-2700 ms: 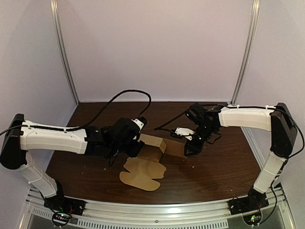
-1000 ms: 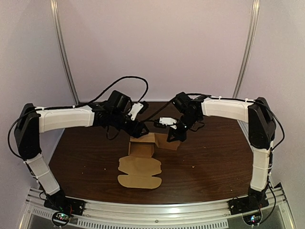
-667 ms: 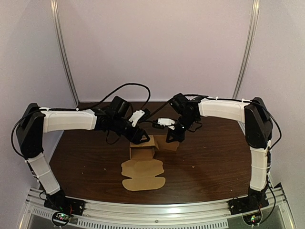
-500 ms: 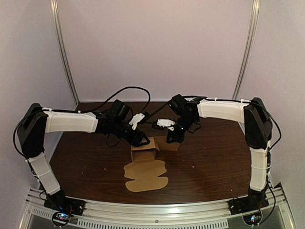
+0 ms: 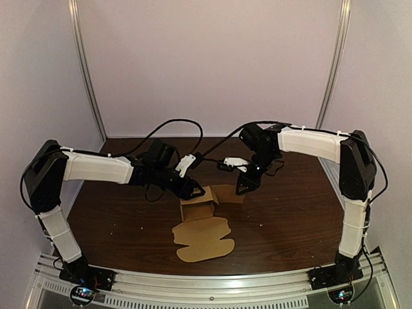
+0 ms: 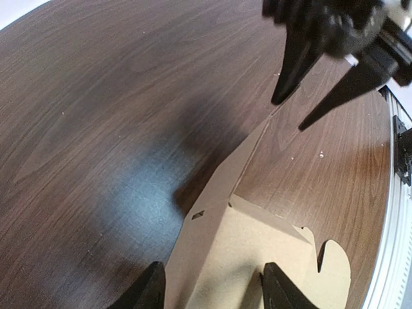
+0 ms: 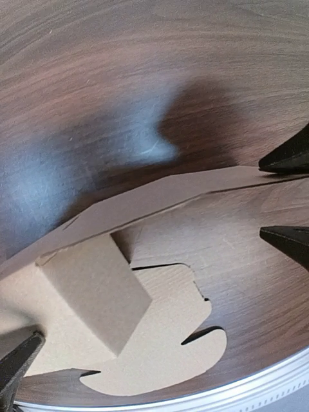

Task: Fold the paper box

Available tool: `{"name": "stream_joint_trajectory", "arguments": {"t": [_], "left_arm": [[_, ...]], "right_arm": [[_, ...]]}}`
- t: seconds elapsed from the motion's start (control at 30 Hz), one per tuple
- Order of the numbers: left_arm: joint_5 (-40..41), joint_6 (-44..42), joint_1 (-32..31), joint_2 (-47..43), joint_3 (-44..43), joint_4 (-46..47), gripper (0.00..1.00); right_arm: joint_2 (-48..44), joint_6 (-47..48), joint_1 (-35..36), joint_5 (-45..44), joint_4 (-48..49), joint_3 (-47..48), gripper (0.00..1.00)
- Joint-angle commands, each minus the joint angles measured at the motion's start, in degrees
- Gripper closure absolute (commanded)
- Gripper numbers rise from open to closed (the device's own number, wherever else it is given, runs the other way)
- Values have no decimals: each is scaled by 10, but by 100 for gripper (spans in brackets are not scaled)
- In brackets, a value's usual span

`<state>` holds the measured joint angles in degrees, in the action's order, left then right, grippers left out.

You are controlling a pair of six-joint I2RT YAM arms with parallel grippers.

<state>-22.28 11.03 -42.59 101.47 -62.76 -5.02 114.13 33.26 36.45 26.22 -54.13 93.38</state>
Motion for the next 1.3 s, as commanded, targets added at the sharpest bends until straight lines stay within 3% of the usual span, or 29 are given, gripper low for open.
{"name": "stream_joint_trajectory", "arguments": {"t": [0.0,0.13,0.27,0.5,0.77,1.07,1.27], "left_arm": [[3,12,-3,16,30,-7,47],[-2,18,-3,16,36,2,47],[-4,19,-3,18,37,8,47],[-12,20,-3,23,35,12,47],[-14,24,-3,26,35,11,47],[-40,42,-3,22,40,44,47],[-19,46,4,-39,59,34,46]], "right_arm": [[-40,0,-46,15,-39,0,70],[-79,-36,-32,-18,37,-45,65],[-102,-61,9,-72,144,-77,52],[-10,-85,31,-63,148,-25,50],[10,-75,67,-80,179,-37,35],[6,-122,86,-110,230,-53,35],[6,-115,85,-109,218,-50,35]]}}
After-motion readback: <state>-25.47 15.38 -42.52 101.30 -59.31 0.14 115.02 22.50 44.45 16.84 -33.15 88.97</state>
